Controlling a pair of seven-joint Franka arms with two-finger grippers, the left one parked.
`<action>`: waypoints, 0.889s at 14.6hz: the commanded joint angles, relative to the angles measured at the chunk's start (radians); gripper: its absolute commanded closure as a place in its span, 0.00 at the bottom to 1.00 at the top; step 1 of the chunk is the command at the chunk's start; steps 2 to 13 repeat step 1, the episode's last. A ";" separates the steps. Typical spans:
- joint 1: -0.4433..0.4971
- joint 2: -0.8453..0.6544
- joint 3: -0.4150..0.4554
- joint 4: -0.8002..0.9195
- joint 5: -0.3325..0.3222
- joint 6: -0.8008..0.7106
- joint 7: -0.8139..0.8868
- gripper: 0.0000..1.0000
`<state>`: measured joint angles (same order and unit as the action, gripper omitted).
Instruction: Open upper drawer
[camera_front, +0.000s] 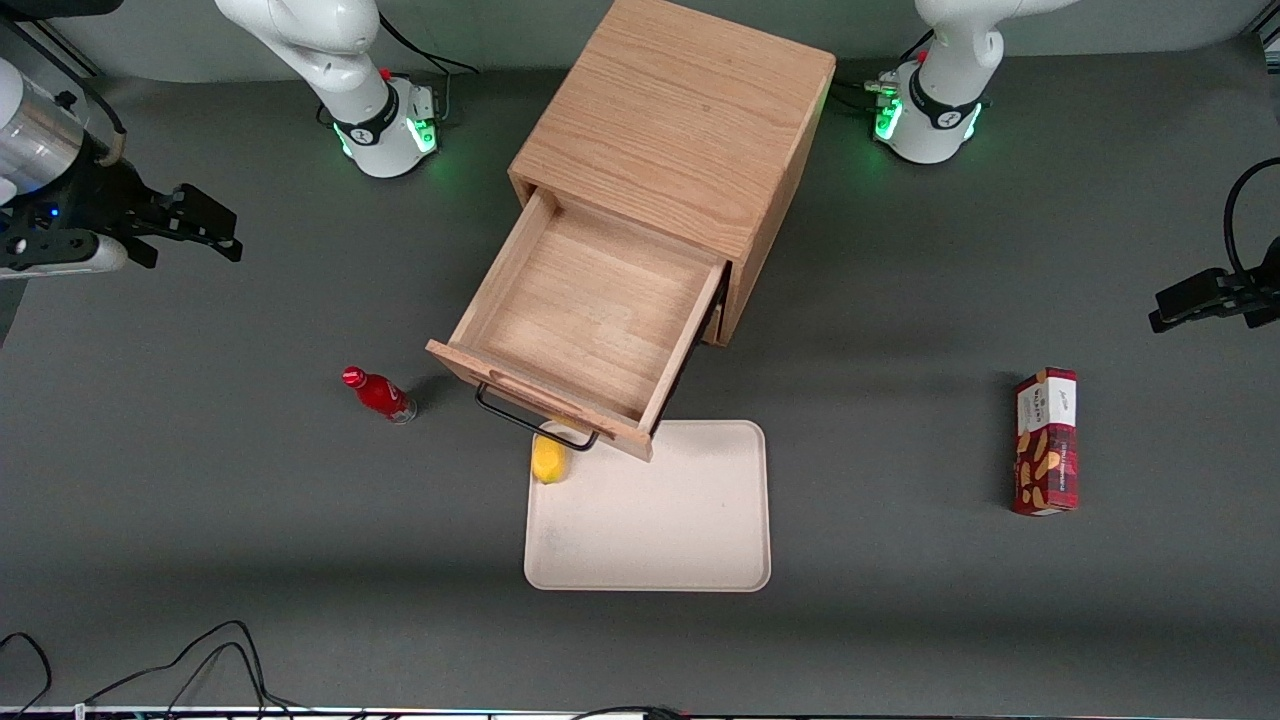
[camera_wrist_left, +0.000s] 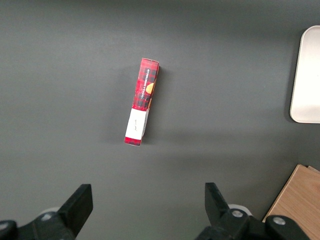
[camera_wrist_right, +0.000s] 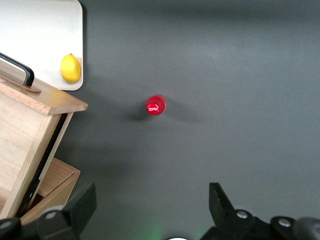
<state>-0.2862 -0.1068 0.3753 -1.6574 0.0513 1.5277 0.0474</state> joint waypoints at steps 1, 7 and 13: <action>0.157 0.027 -0.143 0.042 -0.025 -0.050 0.029 0.00; 0.157 0.027 -0.143 0.042 -0.025 -0.050 0.029 0.00; 0.157 0.027 -0.143 0.042 -0.025 -0.050 0.029 0.00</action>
